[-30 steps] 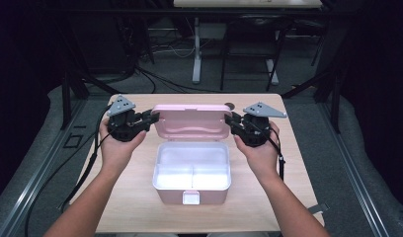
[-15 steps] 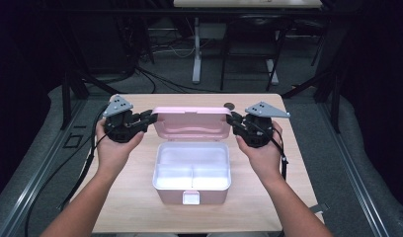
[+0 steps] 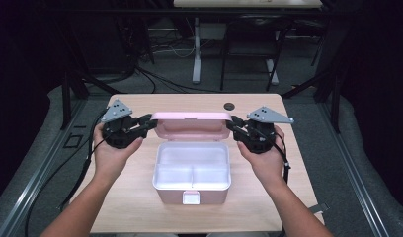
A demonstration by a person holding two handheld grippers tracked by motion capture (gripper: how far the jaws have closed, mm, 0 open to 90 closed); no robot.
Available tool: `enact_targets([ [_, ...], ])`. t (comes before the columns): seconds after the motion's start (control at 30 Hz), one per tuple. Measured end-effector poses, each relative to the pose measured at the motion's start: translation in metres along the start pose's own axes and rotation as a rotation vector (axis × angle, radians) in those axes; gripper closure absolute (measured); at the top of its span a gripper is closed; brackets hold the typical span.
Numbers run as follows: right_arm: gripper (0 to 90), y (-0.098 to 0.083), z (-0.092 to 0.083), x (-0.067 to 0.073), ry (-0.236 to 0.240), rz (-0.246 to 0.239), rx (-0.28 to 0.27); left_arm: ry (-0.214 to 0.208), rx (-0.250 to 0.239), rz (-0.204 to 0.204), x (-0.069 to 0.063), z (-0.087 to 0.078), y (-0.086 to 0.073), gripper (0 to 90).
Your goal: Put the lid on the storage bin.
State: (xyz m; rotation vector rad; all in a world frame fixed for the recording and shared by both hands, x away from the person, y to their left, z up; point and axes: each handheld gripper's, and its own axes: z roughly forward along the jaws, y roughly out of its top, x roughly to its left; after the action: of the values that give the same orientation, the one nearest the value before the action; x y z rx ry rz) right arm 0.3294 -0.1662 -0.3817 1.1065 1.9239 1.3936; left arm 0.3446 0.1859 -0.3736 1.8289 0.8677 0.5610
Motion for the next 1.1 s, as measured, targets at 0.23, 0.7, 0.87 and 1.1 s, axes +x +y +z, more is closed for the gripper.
enact_targets([
  [0.23,72.9,-0.007,-0.01,0.005,0.02,-0.008,-0.012,-0.03,-0.019,0.0,-0.004,-0.01,-0.01,69.0],
  [0.7,70.5,-0.029,-0.027,0.015,0.058,-0.037,-0.022,-0.077,-0.031,0.006,-0.016,-0.028,-0.034,67.6],
  [0.87,69.2,-0.04,-0.033,0.019,0.069,-0.045,-0.009,-0.096,-0.028,0.014,-0.022,-0.035,-0.046,67.6],
  [1.1,68.0,-0.062,-0.04,0.024,0.098,-0.008,-0.016,-0.104,-0.019,0.026,-0.03,-0.042,-0.064,66.7],
])
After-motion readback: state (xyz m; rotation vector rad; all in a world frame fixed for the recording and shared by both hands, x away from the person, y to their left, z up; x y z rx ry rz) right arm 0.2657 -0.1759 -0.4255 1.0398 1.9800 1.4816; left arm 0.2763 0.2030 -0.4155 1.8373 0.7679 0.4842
